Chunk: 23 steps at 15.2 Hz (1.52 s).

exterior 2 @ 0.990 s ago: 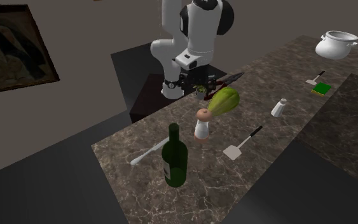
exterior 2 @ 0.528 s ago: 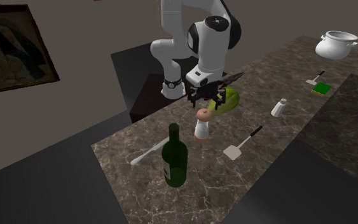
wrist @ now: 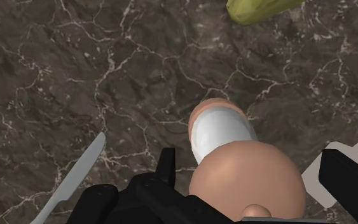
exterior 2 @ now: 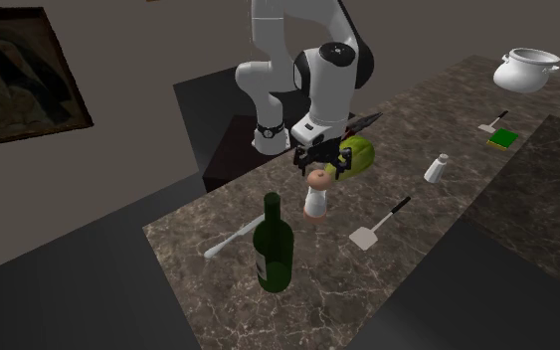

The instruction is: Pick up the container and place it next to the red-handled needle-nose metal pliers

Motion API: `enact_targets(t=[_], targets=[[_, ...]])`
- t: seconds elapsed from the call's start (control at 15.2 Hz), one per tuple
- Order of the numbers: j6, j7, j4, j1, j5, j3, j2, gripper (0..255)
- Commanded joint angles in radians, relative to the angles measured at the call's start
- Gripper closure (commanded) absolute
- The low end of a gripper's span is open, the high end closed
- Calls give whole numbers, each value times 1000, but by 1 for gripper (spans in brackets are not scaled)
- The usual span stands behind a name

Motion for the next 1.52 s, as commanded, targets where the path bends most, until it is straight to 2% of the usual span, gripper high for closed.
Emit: enact_targets(t=[0.0,0.2,0.26,0.86,1.45], targets=[[2,0,-1,0,0,0,1,0],[1,0,-1,0,0,0,1,0],[1,0,-1,0,0,0,1,255],[2,0,-1,0,0,0,1,255],[-125,-6,74,0,9,-11,-52,255]])
